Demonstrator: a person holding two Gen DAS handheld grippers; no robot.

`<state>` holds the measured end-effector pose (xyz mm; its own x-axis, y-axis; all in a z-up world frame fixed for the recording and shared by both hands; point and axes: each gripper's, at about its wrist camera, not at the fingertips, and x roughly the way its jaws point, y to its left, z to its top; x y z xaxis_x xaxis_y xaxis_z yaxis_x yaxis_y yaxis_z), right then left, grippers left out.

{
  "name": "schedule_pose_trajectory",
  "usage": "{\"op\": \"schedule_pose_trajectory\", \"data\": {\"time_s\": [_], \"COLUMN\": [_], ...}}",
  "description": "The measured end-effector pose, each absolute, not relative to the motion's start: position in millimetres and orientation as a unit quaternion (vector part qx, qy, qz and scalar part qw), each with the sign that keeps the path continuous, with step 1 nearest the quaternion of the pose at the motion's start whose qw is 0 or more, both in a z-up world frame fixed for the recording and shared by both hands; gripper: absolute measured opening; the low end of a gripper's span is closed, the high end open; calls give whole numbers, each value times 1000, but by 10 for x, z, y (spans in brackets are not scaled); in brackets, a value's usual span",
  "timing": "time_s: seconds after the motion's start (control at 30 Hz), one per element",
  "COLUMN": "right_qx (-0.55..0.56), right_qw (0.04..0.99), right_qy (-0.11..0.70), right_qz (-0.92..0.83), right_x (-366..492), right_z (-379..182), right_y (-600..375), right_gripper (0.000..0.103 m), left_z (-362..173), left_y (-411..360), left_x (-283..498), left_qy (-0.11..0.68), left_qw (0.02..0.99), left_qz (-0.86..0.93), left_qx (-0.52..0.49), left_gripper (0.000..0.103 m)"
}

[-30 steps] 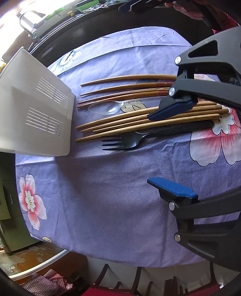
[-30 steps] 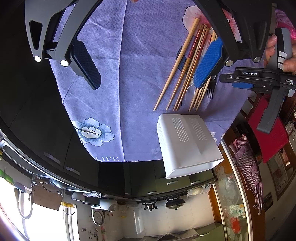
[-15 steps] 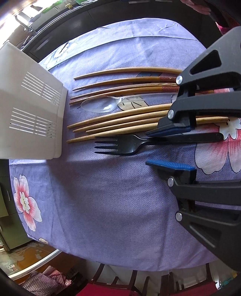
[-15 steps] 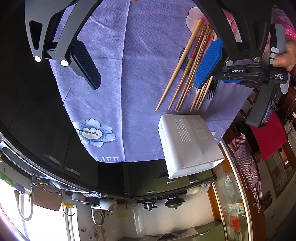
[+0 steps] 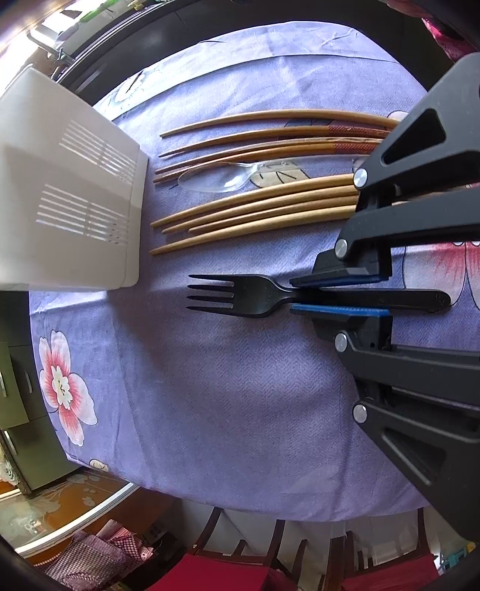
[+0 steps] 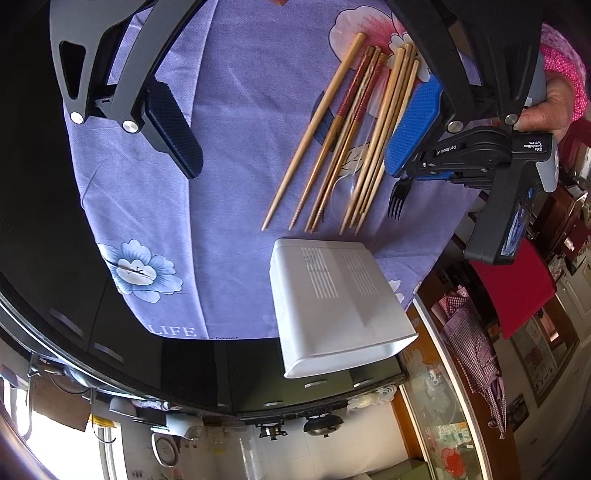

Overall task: Organize utensils
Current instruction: 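Lift the black fork with the left gripper while the right gripper grasps the clear spoon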

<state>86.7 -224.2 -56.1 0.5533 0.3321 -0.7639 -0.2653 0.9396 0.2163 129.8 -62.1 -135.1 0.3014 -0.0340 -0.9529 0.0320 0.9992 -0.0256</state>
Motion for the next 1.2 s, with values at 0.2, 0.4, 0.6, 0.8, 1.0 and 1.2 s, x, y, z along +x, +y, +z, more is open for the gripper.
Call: {"op": "schedule_pose_trajectory", "data": {"time_s": [0.2, 0.4, 0.6, 0.8, 1.0, 1.2], "right_qx": [18, 24, 24, 26, 20, -1], "right_qw": [853, 827, 818, 812, 808, 814], "right_qy": [490, 534, 551, 563, 571, 569], "right_qz": [180, 175, 160, 149, 142, 122], "right_x": [1095, 1271, 1341, 1409, 1450, 1447], "right_z": [-768, -1076, -1217, -1289, -1363, -1410], "right_y": [-1812, -1588, -1480, -1403, -1292, -1182], "right_gripper": [65, 38, 25, 17, 17, 13], "left_z": [-1182, -1029, -991, -998, -1002, -988], "left_y": [-417, -302, -235, -220, -207, -199], "left_x": [1314, 1277, 1273, 1250, 1245, 1243], "left_qy": [565, 542, 536, 534, 533, 531], "left_qw": [825, 840, 843, 845, 845, 846], "left_qz": [-8, -4, -14, -24, -29, -32], "left_qx": [-15, -24, -34, -37, -38, -39], "left_gripper": [9, 9, 9, 9, 9, 9]}}
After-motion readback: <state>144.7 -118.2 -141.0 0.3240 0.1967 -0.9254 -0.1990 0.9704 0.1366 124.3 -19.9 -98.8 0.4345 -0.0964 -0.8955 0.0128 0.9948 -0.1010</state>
